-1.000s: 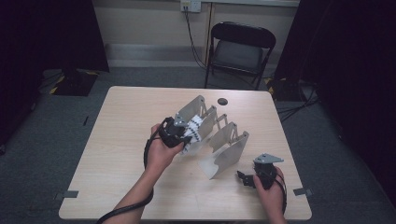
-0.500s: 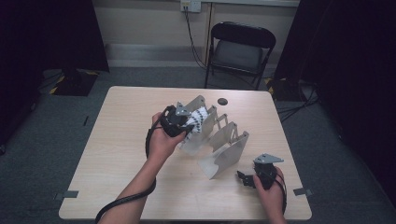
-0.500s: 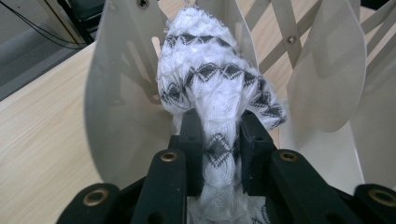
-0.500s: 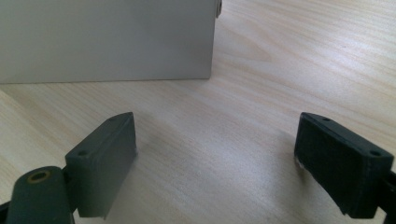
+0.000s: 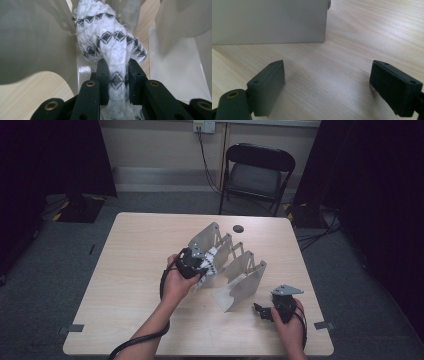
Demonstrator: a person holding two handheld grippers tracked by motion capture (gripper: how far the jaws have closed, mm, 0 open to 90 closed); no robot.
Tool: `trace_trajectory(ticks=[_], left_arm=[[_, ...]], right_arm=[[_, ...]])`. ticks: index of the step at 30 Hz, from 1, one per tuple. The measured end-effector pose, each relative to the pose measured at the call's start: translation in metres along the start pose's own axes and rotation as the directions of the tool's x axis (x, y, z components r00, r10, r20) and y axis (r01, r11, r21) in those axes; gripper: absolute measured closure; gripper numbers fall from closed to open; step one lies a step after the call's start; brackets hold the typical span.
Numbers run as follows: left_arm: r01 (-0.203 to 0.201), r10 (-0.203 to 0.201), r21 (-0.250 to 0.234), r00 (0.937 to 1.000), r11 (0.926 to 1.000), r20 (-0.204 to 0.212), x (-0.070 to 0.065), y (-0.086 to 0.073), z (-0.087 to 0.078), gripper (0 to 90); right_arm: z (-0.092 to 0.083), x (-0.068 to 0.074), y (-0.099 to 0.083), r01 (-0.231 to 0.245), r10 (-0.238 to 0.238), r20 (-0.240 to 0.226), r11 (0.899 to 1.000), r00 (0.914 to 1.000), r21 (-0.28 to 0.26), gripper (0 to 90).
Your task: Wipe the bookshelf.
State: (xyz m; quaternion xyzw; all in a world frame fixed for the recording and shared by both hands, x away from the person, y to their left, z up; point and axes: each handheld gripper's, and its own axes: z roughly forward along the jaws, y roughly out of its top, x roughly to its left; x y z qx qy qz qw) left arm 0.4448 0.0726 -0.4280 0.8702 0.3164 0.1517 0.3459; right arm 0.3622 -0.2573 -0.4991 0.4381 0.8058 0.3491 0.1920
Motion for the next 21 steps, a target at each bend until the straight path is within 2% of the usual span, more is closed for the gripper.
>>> trace_trajectory(ticks=[6, 12, 18, 21], left_arm=[[0.009, -0.009, 0.018, 1.0000, 0.9998, 0.004, -0.005, -0.009, 0.012, 74.8], [0.042, -0.042, 0.034, 0.9991, 0.9986, 0.002, -0.006, -0.022, 0.023, 73.4], [0.073, -0.072, 0.060, 0.9972, 0.9955, -0.018, -0.003, -0.032, 0.025, 67.3], [0.104, -0.103, 0.047, 0.9944, 0.9934, -0.022, -0.001, -0.034, 0.022, 60.6]], right_arm=[[0.000, 0.000, 0.000, 0.002, -0.002, 0.001, 1.000, 1.0000, -0.002, 12.5], [0.000, 0.000, 0.000, 0.003, -0.003, 0.000, 1.000, 1.0000, -0.002, 12.4], [0.000, 0.000, 0.000, 0.004, -0.004, 0.000, 1.000, 1.0000, -0.002, 12.4], [0.000, 0.000, 0.000, 0.004, -0.004, -0.001, 1.000, 1.0000, -0.003, 12.5]])
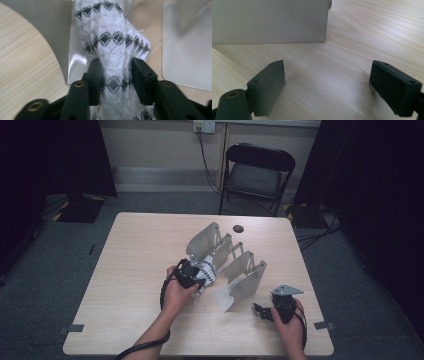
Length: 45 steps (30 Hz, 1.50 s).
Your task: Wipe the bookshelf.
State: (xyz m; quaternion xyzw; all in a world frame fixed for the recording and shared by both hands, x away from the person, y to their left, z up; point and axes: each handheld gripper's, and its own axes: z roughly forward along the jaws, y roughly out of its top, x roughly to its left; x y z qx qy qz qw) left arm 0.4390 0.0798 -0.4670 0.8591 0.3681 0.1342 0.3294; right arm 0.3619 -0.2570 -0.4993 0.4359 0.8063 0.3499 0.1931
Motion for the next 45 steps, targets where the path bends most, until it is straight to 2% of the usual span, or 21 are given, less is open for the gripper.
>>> trace_trajectory(ticks=[2, 6, 10, 14, 17, 20, 22, 24, 25, 26, 27, 29, 32, 34, 36, 41, 45], left_arm=[[0.032, -0.032, -0.023, 0.9994, 0.9992, 0.012, 0.000, -0.001, -0.003, 59.5], [0.072, -0.071, -0.055, 0.9973, 0.9959, 0.022, -0.002, -0.001, -0.009, 53.8], [0.088, -0.087, -0.078, 0.9961, 0.9931, 0.015, -0.006, 0.000, -0.012, 47.8], [0.076, -0.076, -0.061, 0.9971, 0.9952, 0.006, -0.010, -0.001, -0.007, 46.2], [0.065, -0.065, -0.032, 0.9979, 0.9974, -0.006, -0.009, -0.008, 0.002, 41.8], [0.063, -0.063, -0.021, 0.9978, 0.9978, -0.022, -0.009, -0.013, 0.011, 41.6], [0.044, -0.044, -0.024, 0.9984, 0.9988, -0.034, -0.008, -0.013, 0.012, 47.5], [0.042, -0.042, -0.002, 0.9987, 0.9991, -0.027, -0.006, -0.011, 0.009, 62.5], [0.054, -0.054, -0.003, 0.9984, 0.9986, -0.020, -0.005, -0.010, 0.009, 69.2], [0.058, -0.058, -0.006, 0.9982, 0.9983, -0.011, -0.005, -0.009, 0.008, 71.6], [0.047, -0.048, -0.008, 0.9988, 0.9988, -0.010, -0.004, -0.007, 0.005, 72.9], [0.054, -0.054, -0.029, 0.9985, 0.9981, 0.006, -0.003, -0.003, 0.001, 73.8], [0.035, -0.034, -0.044, 0.9994, 0.9985, 0.010, -0.004, 0.010, -0.011, 74.1], [0.039, -0.038, -0.063, 0.9991, 0.9972, 0.016, -0.003, 0.020, -0.019, 74.2], [0.054, -0.054, -0.083, 0.9985, 0.9951, 0.006, -0.002, 0.030, -0.028, 74.3], [0.022, -0.024, -0.111, 0.9996, 0.9936, -0.017, 0.002, 0.050, -0.041, 74.2], [0.014, -0.019, -0.148, 0.9993, 0.9888, -0.032, 0.006, 0.064, -0.051, 74.2]], right_arm=[[0.000, 0.000, 0.000, -0.002, 0.002, 0.000, 1.000, 1.0000, 0.002, 12.4], [0.000, 0.000, 0.000, 0.000, 0.000, 0.000, 1.000, 1.0000, 0.001, 12.5], [0.000, 0.000, 0.000, 0.001, -0.001, -0.001, 1.000, 1.0000, 0.001, 12.4], [0.000, 0.000, 0.000, 0.001, -0.001, -0.001, 1.000, 1.0000, 0.001, 12.4], [0.000, 0.000, 0.000, 0.001, -0.001, -0.001, 1.000, 1.0000, 0.001, 12.4], [0.000, 0.001, 0.000, 0.002, -0.002, -0.001, 1.000, 1.0000, 0.001, 12.4], [0.000, 0.001, 0.000, 0.001, -0.001, -0.001, 1.000, 1.0000, 0.001, 12.4], [0.000, 0.001, 0.000, 0.001, -0.001, -0.002, 1.000, 1.0000, 0.001, 12.4], [0.000, 0.001, 0.000, 0.001, -0.001, -0.002, 1.000, 1.0000, 0.001, 12.4], [0.000, 0.001, 0.000, 0.002, -0.002, -0.002, 1.000, 1.0000, 0.001, 12.4], [0.000, 0.001, 0.000, 0.002, -0.002, -0.002, 1.000, 1.0000, 0.001, 12.4], [0.000, 0.001, 0.000, 0.002, -0.002, -0.002, 1.000, 1.0000, 0.001, 12.4], [0.000, 0.001, 0.000, 0.001, -0.001, -0.002, 1.000, 1.0000, 0.001, 12.4], [0.000, 0.001, 0.000, 0.001, -0.001, -0.001, 1.000, 1.0000, 0.001, 12.4], [-0.001, 0.001, 0.000, 0.001, -0.001, -0.002, 1.000, 1.0000, 0.002, 12.5], [-0.001, 0.001, 0.000, 0.001, -0.001, -0.002, 1.000, 1.0000, 0.002, 12.4], [-0.001, 0.001, 0.000, 0.002, -0.002, -0.002, 1.000, 1.0000, 0.002, 12.4]])
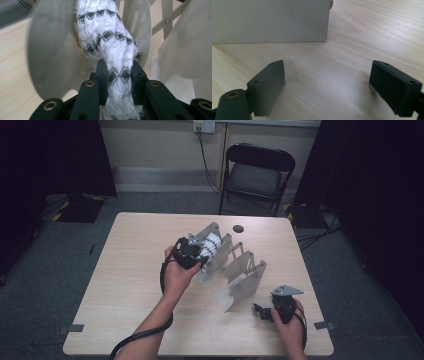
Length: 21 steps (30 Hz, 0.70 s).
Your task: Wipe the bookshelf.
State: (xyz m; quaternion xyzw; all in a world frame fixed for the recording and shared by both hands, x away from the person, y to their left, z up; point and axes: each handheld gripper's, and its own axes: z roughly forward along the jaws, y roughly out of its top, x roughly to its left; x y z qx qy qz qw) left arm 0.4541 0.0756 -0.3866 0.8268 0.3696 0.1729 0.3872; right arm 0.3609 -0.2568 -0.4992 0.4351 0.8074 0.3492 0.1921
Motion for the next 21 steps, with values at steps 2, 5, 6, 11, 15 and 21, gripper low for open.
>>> trace_trajectory(ticks=[2, 5, 6, 11, 15, 21], left_arm=[[0.005, -0.005, -0.017, 1.0000, 0.9998, -0.003, -0.001, 0.005, -0.002, 74.0], [-0.032, 0.032, -0.021, 0.9995, 0.9993, 0.003, -0.001, 0.010, -0.001, 73.8], [-0.038, 0.038, -0.020, 0.9992, 0.9991, 0.005, -0.002, 0.011, 0.000, 73.8], [-0.050, 0.050, -0.002, 0.9985, 0.9987, 0.022, -0.004, 0.006, 0.007, 73.7], [-0.062, 0.062, 0.023, 0.9976, 0.9978, 0.030, -0.006, -0.003, 0.013, 73.7], [-0.065, 0.062, 0.058, 0.9964, 0.9962, 0.058, -0.008, -0.023, 0.027, 73.7]], right_arm=[[0.000, 0.000, 0.000, 0.000, 0.000, 0.000, 1.000, 1.0000, 0.000, 12.4], [0.000, 0.000, 0.000, 0.000, 0.000, 0.000, 1.000, 1.0000, 0.000, 12.4], [0.000, 0.000, 0.000, 0.000, 0.000, 0.000, 1.000, 1.0000, -0.001, 12.5], [0.000, 0.000, 0.000, 0.001, -0.001, 0.000, 1.000, 1.0000, -0.001, 12.5], [0.000, 0.000, 0.000, 0.002, -0.002, 0.000, 1.000, 1.0000, -0.001, 12.5], [0.000, 0.000, 0.000, 0.002, -0.002, -0.001, 1.000, 1.0000, -0.002, 12.5]])
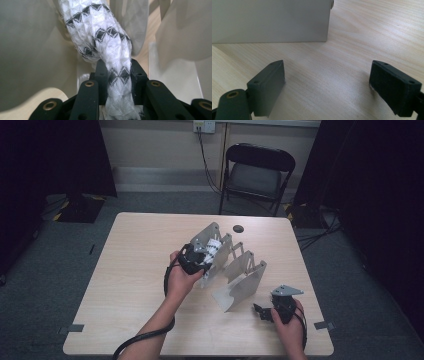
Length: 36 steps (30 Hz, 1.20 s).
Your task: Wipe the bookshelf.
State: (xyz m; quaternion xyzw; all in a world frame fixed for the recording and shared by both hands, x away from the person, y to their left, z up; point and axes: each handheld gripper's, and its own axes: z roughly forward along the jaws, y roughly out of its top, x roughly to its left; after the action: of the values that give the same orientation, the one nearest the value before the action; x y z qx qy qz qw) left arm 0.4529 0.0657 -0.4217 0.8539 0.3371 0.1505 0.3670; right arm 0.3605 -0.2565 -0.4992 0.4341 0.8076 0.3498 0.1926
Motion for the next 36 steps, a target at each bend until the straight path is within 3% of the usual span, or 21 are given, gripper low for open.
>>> trace_trajectory(ticks=[12, 18, 23, 28, 36], left_arm=[[0.021, -0.023, 0.069, 0.9992, 0.9974, 0.033, -0.005, -0.030, 0.028, 73.2], [0.031, -0.033, 0.073, 0.9991, 0.9968, 0.025, -0.004, -0.039, 0.031, 67.3], [0.045, -0.044, 0.092, 0.9990, 0.9948, -0.014, 0.001, -0.047, 0.026, 59.7], [0.067, -0.065, 0.085, 0.9975, 0.9941, -0.026, 0.005, -0.053, 0.020, 53.6], [0.092, -0.092, 0.024, 0.9952, 0.9954, -0.033, 0.001, -0.042, 0.027, 46.1]], right_arm=[[0.000, 0.000, 0.000, 0.000, 0.000, -0.001, 1.000, 1.0000, 0.000, 12.5], [0.000, 0.000, 0.000, 0.000, 0.000, -0.001, 1.000, 1.0000, 0.000, 12.6], [0.000, 0.001, 0.000, 0.002, -0.002, -0.002, 1.000, 1.0000, 0.000, 12.5], [-0.001, 0.001, 0.000, 0.002, -0.002, -0.002, 1.000, 1.0000, 0.001, 12.5], [-0.001, 0.001, 0.000, 0.002, -0.002, -0.002, 1.000, 1.0000, 0.001, 12.5]])
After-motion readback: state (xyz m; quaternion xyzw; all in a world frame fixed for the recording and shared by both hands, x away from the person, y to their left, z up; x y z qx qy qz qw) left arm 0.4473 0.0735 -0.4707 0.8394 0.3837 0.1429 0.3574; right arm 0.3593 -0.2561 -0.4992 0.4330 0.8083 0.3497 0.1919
